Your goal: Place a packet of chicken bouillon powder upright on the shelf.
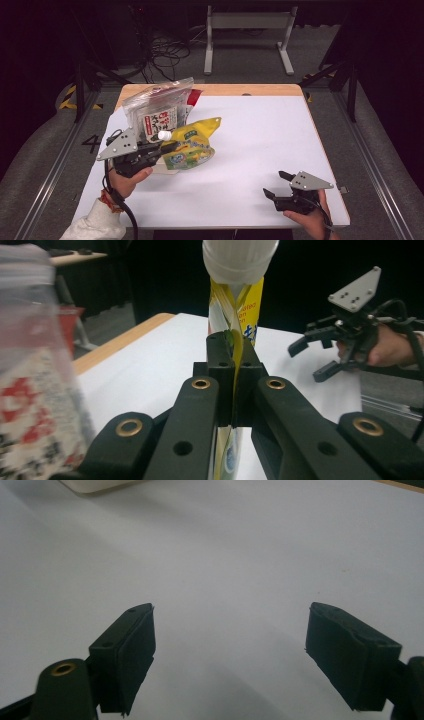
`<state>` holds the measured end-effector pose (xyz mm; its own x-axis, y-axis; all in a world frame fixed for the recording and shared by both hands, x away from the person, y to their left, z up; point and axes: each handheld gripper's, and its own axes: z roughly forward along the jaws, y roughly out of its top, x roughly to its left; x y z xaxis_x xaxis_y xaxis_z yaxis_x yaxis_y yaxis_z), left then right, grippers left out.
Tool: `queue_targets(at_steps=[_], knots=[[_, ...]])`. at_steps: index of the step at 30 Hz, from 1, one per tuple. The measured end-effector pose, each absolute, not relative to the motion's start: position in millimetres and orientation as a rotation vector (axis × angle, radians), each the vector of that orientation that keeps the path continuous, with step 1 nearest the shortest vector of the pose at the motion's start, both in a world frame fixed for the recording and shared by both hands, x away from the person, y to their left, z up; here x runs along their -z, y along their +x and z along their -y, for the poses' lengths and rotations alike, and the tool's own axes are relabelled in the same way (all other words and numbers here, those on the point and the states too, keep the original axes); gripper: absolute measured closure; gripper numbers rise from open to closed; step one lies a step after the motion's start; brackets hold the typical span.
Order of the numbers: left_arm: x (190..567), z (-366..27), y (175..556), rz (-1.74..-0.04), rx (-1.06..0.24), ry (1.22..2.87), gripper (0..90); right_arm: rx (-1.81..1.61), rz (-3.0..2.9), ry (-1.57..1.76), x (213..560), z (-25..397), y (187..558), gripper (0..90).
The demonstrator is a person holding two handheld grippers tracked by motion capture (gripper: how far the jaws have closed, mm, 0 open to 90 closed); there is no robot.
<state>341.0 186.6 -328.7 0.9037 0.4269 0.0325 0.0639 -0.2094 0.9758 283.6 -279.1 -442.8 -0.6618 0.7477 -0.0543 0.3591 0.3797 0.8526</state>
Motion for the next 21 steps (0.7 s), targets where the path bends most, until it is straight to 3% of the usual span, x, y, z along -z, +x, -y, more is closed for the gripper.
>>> queue_targets(at_steps=[10, 21], knots=[[312.7, -207.7, 354.1, -0.344, -0.4, 1.748, 89.7, -1.194, -2.233, 0.946, 445.9, 275.2, 284.7, 20.3], [324.8, -223.3, 364.2, -0.368, -0.384, 1.805, 89.7, -1.194, -2.242, 0.945, 447.2, 273.8, 285.3, 20.2]])
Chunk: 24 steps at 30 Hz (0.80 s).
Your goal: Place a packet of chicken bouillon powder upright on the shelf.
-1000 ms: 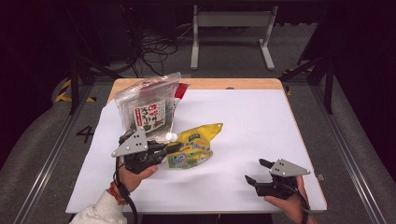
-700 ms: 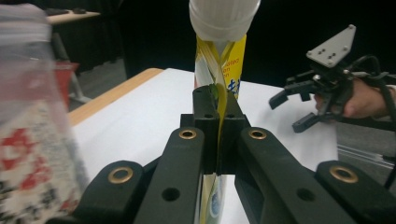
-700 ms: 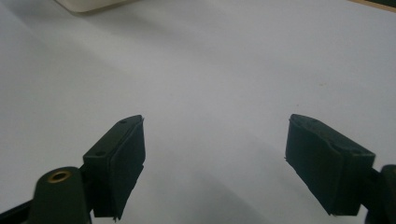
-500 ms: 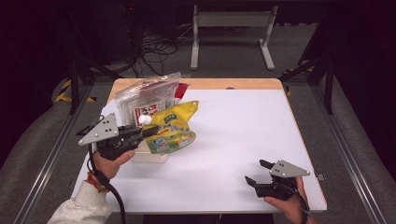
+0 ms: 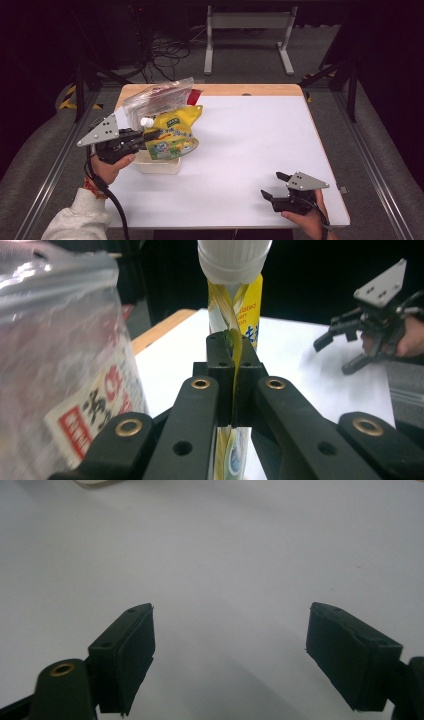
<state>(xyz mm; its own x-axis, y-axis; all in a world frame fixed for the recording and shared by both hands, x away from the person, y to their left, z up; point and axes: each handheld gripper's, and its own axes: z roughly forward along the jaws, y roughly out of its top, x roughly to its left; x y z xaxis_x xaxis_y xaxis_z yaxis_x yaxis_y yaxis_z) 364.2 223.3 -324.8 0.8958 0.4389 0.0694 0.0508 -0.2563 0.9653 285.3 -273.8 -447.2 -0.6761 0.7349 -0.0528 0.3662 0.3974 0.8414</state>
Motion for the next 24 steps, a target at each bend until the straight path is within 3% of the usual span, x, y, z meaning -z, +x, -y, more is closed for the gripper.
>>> queue_targets(at_steps=[15, 24], knots=[[336.7, -262.7, 360.8, -0.414, -0.385, 1.825, 89.6, -1.18, -2.261, 0.948, 450.3, 270.4, 286.6, 20.1], [345.0, -263.6, 362.1, -0.418, -0.359, 1.861, 89.4, -1.172, -2.275, 0.945, 451.8, 268.8, 287.0, 20.1]])
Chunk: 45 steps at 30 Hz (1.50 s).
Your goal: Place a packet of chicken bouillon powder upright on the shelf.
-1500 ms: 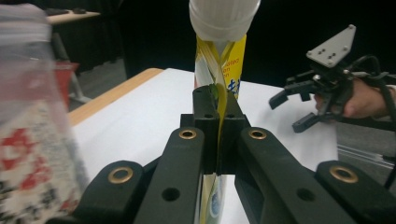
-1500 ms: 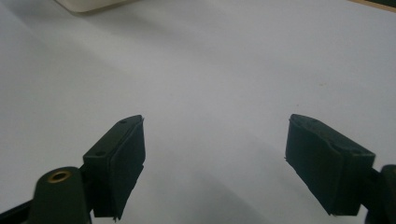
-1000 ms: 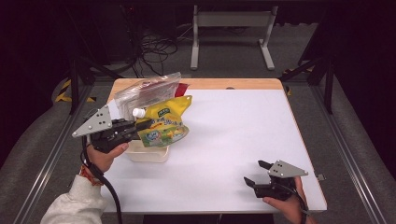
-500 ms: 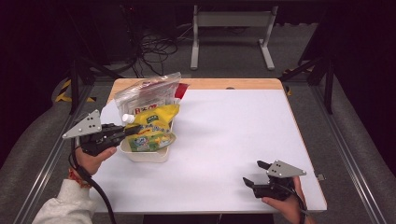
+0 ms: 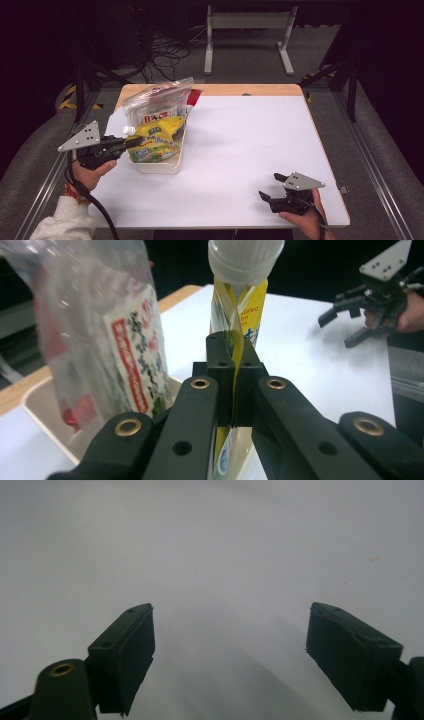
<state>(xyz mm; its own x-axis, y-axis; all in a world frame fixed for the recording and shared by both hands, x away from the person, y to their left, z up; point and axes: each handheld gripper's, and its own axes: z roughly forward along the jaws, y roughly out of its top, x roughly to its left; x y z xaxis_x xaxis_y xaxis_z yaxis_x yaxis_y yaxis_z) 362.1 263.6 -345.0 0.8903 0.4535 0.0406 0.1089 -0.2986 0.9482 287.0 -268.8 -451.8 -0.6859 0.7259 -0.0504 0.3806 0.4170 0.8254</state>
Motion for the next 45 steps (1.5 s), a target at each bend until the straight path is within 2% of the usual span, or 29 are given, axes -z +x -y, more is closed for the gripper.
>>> queue_targets(at_steps=[20, 40, 45], knots=[[366.3, -264.9, 363.5, -0.506, -0.383, 1.883, 89.0, -1.17, -2.287, 0.945, 453.6, 267.7, 287.9, 20.0], [393.4, -274.3, 361.7, -0.566, -0.347, 1.863, 88.7, -1.166, -2.301, 0.926, 453.2, 264.4, 289.2, 20.2], [398.4, -273.3, 360.4, -0.612, -0.349, 1.824, 84.7, -1.169, -2.299, 0.927, 452.9, 264.9, 289.6, 20.2]])
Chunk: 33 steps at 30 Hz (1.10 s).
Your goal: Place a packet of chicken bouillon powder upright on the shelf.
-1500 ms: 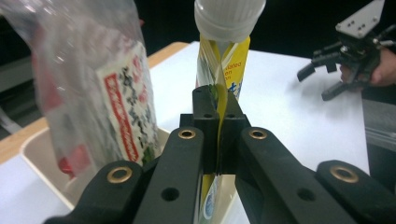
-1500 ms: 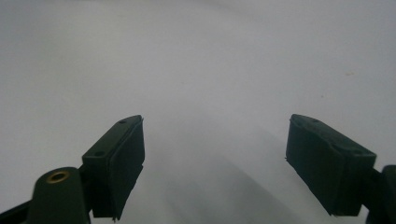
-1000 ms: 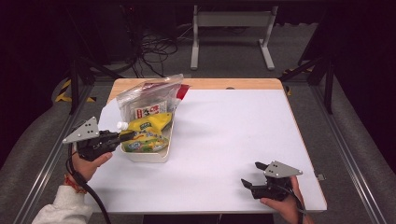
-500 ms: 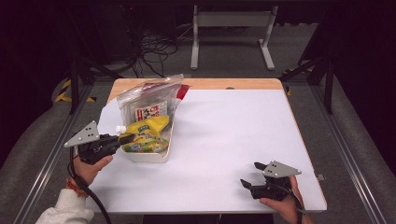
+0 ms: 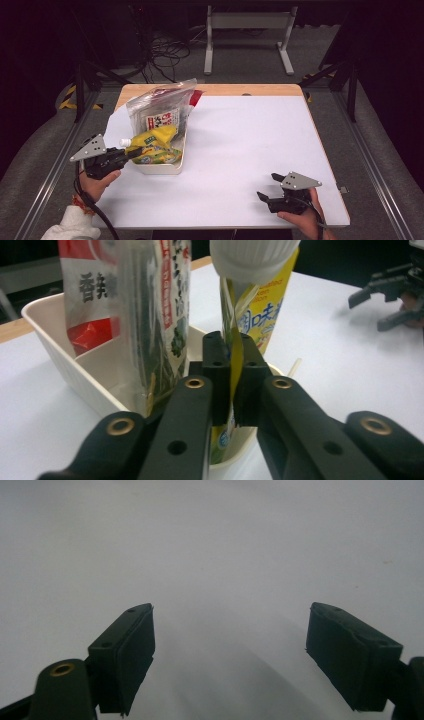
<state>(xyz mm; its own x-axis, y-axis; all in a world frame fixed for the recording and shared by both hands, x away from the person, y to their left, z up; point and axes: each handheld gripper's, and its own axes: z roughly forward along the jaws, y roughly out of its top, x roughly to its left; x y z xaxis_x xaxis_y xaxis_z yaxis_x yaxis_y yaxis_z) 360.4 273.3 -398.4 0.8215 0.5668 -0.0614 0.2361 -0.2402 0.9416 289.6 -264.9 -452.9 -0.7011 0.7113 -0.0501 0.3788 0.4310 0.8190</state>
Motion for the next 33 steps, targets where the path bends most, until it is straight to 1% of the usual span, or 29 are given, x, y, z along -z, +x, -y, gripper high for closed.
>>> queue_targets(at_steps=[2, 7, 9, 11, 13, 16, 18, 21, 33], knots=[[399.4, -272.2, 359.5, -0.622, -0.356, 1.812, 83.7, -1.17, -2.304, 0.924, 452.4, 265.2, 289.2, 21.0], [399.2, -268.1, 357.0, -0.663, -0.384, 1.766, 76.9, -1.174, -2.3, 0.917, 451.1, 265.2, 288.6, 21.1], [399.1, -265.7, 356.3, -0.656, -0.38, 1.761, 77.6, -1.175, -2.3, 0.917, 451.0, 265.1, 288.8, 21.2], [398.8, -262.6, 356.5, -0.654, -0.392, 1.765, 76.2, -1.178, -2.298, 0.918, 450.5, 264.3, 289.1, 21.2], [399.2, -261.0, 356.9, -0.66, -0.39, 1.765, 77.1, -1.178, -2.301, 0.912, 450.6, 263.3, 289.4, 21.3], [400.8, -261.3, 356.9, -0.659, -0.373, 1.768, 80.9, -1.177, -2.304, 0.911, 450.7, 262.8, 289.6, 21.3], [402.4, -261.6, 357.5, -0.657, -0.374, 1.783, 85.6, -1.176, -2.304, 0.912, 450.7, 263.0, 289.9, 21.4], [407.0, -262.4, 358.1, -0.671, -0.365, 1.772, 88.2, -1.178, -2.304, 0.912, 450.3, 263.0, 290.1, 21.4], [409.9, -261.4, 354.8, -0.679, -0.377, 1.757, 88.3, -1.176, -2.304, 0.9, 449.7, 261.5, 290.0, 21.4]])
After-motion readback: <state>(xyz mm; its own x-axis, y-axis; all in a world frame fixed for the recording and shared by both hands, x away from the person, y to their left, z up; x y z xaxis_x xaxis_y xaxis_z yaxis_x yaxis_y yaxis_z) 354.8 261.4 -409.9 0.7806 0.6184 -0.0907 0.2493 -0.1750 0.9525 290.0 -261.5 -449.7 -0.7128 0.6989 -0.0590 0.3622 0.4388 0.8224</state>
